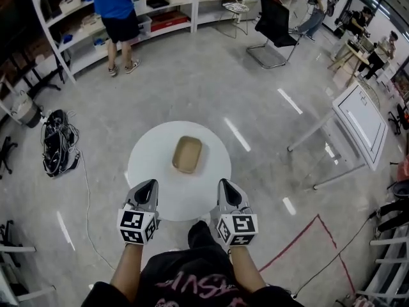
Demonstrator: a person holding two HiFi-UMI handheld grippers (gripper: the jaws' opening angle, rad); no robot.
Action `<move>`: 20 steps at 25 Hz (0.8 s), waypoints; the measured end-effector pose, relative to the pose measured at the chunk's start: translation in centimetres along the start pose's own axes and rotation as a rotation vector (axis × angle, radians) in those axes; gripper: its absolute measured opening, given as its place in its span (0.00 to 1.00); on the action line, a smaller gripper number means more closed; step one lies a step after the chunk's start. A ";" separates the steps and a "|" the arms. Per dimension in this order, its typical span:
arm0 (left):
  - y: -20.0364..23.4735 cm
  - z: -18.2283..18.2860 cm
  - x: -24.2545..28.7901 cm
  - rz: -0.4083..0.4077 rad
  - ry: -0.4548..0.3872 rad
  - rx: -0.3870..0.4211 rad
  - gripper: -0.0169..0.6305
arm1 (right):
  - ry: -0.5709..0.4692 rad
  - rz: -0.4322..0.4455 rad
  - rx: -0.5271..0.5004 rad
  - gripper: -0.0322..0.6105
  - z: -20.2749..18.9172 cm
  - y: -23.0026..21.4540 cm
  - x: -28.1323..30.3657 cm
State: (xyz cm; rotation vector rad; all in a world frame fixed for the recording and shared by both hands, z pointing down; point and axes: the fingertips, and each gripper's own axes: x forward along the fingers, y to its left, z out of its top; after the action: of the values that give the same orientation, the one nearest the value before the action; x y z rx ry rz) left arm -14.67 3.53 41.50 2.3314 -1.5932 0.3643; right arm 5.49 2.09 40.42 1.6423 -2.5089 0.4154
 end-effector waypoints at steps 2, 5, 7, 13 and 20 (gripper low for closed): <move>0.5 0.1 1.2 0.002 0.013 -0.003 0.02 | 0.010 0.001 0.005 0.07 -0.1 -0.6 1.2; 1.0 0.1 3.1 0.007 0.032 -0.011 0.02 | 0.020 0.012 0.001 0.06 0.0 -1.5 3.1; 1.2 0.2 4.5 0.014 0.045 -0.014 0.02 | 0.031 0.023 0.000 0.06 0.0 -2.3 4.4; 1.8 0.6 8.4 0.031 0.076 -0.023 0.02 | 0.063 0.052 -0.011 0.06 -0.3 -4.1 7.9; 2.1 0.4 11.9 0.050 0.117 -0.025 0.02 | 0.090 0.095 -0.006 0.06 -0.7 -5.8 11.3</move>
State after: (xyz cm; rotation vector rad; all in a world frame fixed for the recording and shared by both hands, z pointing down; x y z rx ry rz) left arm -12.43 -7.57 45.74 2.2119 -1.5932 0.4804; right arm 6.10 -9.81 44.83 1.4717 -2.5266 0.4799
